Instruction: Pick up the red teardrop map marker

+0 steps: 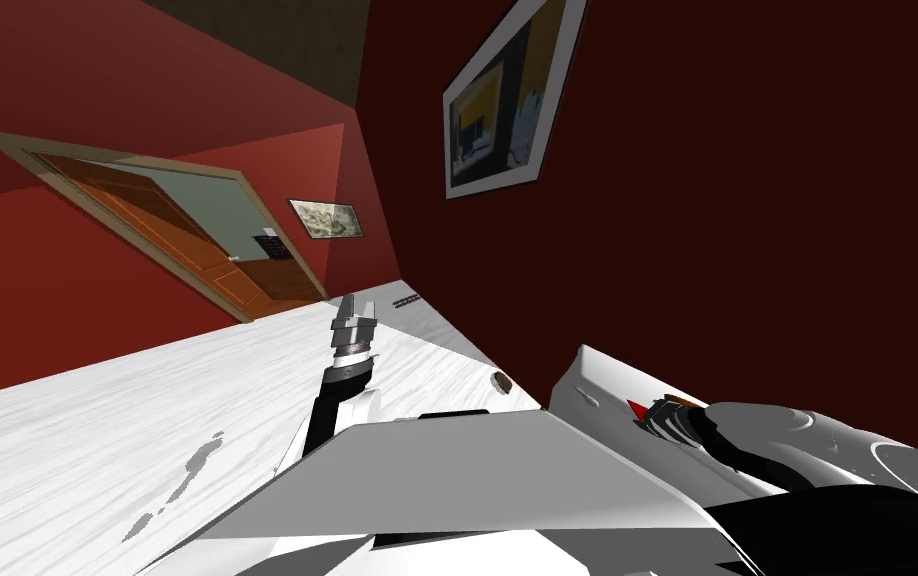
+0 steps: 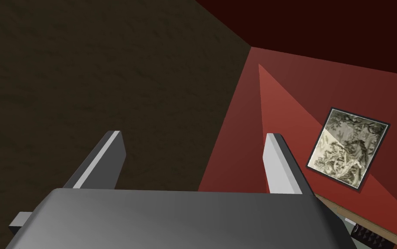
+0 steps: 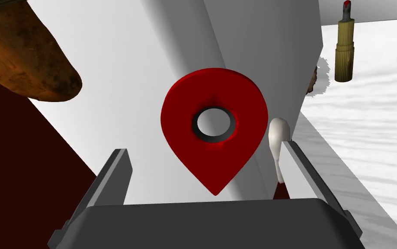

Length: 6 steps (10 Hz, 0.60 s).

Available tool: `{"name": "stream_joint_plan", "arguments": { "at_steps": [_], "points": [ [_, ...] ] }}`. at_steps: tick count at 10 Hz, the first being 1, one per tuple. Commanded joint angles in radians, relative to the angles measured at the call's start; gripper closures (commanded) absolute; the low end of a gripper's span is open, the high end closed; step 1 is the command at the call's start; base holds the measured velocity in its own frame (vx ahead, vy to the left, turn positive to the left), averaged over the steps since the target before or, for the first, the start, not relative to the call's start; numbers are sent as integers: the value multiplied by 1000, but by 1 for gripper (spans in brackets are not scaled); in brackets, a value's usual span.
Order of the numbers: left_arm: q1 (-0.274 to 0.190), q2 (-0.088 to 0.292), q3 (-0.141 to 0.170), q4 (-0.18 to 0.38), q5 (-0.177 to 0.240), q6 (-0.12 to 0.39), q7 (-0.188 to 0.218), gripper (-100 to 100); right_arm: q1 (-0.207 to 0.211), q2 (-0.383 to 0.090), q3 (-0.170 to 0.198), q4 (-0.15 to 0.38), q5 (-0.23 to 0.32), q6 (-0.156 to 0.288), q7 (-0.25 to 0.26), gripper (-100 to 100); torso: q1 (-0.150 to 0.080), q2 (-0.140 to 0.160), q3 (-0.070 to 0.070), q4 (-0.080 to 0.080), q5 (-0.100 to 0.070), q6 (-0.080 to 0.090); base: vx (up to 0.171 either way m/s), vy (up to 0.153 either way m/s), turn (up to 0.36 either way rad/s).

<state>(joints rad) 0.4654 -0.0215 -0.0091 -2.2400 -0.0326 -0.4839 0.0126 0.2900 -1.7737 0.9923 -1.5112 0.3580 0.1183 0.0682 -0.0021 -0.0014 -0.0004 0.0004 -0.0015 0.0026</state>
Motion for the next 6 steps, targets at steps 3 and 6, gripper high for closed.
{"name": "stream_joint_plan", "arguments": {
  "at_steps": [3,6],
  "points": [
    [0,0,0,0,0,0,0,0,7,49,-9,77,-19,-19,-3,-100,0,1,1,0,0,0,-76,7,150],
    [0,0,0,0,0,0,0,0,12,40,-13,62,-12,-18,-6,100,0,-3,-2,0,1,0,-13,5,6]
  ]
}}
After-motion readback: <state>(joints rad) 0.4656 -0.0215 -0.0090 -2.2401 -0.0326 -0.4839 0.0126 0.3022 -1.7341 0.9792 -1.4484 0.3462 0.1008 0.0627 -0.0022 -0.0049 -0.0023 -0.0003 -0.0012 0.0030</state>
